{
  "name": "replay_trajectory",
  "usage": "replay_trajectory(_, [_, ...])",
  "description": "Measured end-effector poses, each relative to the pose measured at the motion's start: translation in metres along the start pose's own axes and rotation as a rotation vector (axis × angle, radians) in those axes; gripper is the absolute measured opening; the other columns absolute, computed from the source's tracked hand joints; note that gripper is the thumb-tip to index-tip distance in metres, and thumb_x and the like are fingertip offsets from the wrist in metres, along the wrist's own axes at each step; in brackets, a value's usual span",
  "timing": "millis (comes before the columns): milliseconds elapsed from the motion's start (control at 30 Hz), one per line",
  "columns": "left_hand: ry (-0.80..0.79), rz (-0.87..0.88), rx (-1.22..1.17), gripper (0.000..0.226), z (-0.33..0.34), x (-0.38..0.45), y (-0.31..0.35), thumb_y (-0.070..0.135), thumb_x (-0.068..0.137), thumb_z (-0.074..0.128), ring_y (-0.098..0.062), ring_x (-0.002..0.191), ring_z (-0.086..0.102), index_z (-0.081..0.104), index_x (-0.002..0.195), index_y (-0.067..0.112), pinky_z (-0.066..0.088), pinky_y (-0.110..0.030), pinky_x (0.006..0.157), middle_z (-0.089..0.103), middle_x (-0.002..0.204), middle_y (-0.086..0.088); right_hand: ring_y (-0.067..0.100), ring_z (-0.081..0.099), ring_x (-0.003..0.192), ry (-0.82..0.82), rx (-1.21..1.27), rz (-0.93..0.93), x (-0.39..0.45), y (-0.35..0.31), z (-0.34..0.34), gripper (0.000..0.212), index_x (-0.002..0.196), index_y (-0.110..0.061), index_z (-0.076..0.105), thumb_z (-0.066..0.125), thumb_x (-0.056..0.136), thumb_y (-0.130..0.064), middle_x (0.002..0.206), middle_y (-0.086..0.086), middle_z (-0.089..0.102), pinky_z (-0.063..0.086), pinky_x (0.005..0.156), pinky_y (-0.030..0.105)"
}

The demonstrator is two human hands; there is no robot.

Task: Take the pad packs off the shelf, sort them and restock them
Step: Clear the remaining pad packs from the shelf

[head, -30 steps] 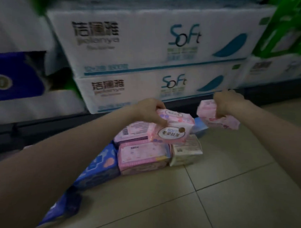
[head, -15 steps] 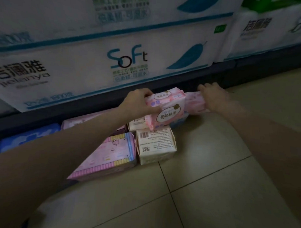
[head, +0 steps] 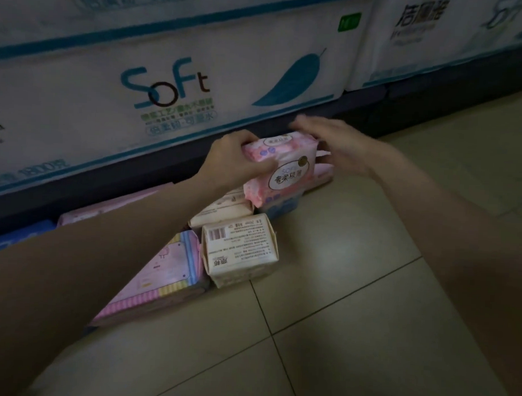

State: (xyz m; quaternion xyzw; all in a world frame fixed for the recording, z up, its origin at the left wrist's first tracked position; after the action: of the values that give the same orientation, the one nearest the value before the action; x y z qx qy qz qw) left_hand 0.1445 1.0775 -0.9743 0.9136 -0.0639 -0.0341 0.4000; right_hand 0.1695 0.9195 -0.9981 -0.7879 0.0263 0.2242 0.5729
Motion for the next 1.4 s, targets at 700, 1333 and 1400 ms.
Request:
replay_trajectory(700, [-0.574, 0.271, 0.879, 0.068, 0.123, 0.010, -0.017, 0.011, 0.092, 0.052, -0.030, 0.133, 0.018, 0.020, 0.146, 0.035, 0.039, -0.040, 0.102, 0.007, 0.155, 0.001, 0.043, 0.039, 0.124, 0.673, -1.332, 0.369, 0.004, 0.058, -0.140, 0.070, 0.141, -0.001, 0.030, 0.066, 0.081, -0.008, 0.150, 0.021, 0.012, 0.036, 0.100, 0.048])
replay_trajectory(1333, [-0.256, 0.720, 0.991, 0.040, 0.166, 0.028, 0.062, 0.025, 0.082, 0.055, -0.026, 0.111, 0.055, 0.062, 0.121, 0.020, 0.050, -0.038, 0.086, 0.058, 0.125, -0.003, 0.040, 0.038, 0.120, 0.715, -1.067, 0.171, 0.030, 0.078, -0.124, 0.057, 0.131, -0.016, 0.041, 0.068, 0.081, -0.014, 0.146, 0.017, 0.016, 0.037, 0.096, 0.042])
replay_trajectory(1400, [-0.254, 0.728, 1.043, 0.039, 0.163, 0.033, 0.058, 0.014, 0.085, 0.049, -0.030, 0.113, 0.049, 0.057, 0.122, 0.020, 0.042, -0.036, 0.093, 0.050, 0.127, -0.001, 0.040, 0.040, 0.118, 0.716, -1.042, 0.149, 0.026, 0.078, -0.129, 0.052, 0.129, -0.016, 0.044, 0.064, 0.082, -0.007, 0.145, 0.017, 0.018, 0.039, 0.095, 0.043])
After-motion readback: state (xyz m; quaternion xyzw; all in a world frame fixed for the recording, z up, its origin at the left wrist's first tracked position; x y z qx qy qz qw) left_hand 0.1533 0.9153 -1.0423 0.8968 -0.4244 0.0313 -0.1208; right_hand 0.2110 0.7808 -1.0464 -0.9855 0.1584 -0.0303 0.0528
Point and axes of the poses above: each hand's wrist, its own x-axis towards the middle knuckle, its own z-axis out of the palm, y = z × x, the point moved 9 cm from there along x, towards the middle knuckle
